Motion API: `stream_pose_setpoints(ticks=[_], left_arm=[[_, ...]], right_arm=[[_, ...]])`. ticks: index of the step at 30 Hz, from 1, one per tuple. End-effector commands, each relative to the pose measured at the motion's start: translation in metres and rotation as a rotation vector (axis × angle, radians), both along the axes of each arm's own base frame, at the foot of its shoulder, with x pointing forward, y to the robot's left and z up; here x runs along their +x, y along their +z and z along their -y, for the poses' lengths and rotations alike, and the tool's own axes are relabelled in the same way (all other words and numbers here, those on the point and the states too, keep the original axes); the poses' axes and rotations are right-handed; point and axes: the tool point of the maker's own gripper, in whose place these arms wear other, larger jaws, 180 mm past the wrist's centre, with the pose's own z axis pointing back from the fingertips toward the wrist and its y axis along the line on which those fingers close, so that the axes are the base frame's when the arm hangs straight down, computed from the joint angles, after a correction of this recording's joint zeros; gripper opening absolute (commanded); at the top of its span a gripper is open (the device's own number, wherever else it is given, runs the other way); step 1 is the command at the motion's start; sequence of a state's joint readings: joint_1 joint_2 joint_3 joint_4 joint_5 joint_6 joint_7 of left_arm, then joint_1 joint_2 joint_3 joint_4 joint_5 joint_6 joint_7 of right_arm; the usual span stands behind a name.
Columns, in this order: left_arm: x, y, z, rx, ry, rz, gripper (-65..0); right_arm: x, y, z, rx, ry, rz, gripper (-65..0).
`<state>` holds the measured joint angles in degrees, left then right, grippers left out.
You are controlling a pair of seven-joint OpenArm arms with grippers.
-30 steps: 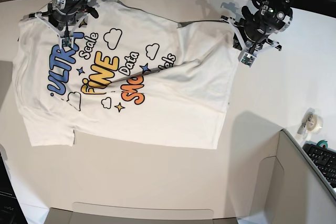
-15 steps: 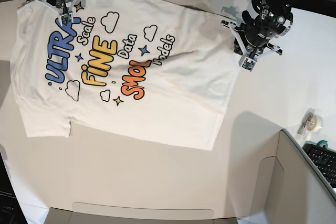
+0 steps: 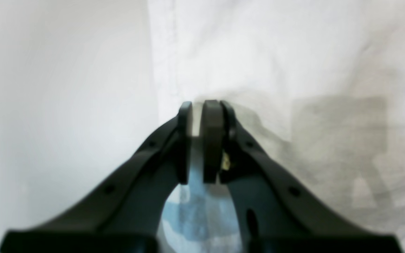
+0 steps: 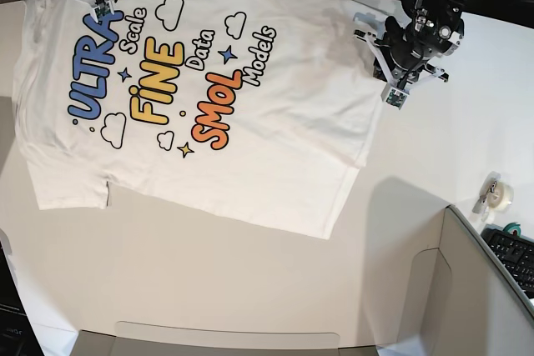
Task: Layout the t-shirt on the table in an organized manner, then fold the t-shirt properly
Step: 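Pull the shirt with both grippers to straighten and flatten it, then move both grippers down onto the shirt body near the hem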
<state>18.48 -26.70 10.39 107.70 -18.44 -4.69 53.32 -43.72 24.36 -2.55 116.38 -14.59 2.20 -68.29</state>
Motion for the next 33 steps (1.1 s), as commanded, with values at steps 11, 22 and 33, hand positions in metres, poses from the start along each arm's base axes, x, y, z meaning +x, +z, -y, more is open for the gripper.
stream_pose_setpoints(ticks=[11,22,33], left_arm=[[0.002,0.005,-0.003,0.013,-0.007,0.013,-59.2],[0.002,0.004,-0.004,0.015,-0.005,0.01,-59.2],[0.001,0.002,-0.004,0.014,-0.001,0.003,-59.2]], right_arm=[[0.036,0.012,-0.007,0.017,-0.026,0.123,-65.0],[0.09,0.018,-0.048,0.155,-0.086,0.33,-65.0],[0.14,0.038,-0.069,0.233,-0.087,0.505,-65.0]])
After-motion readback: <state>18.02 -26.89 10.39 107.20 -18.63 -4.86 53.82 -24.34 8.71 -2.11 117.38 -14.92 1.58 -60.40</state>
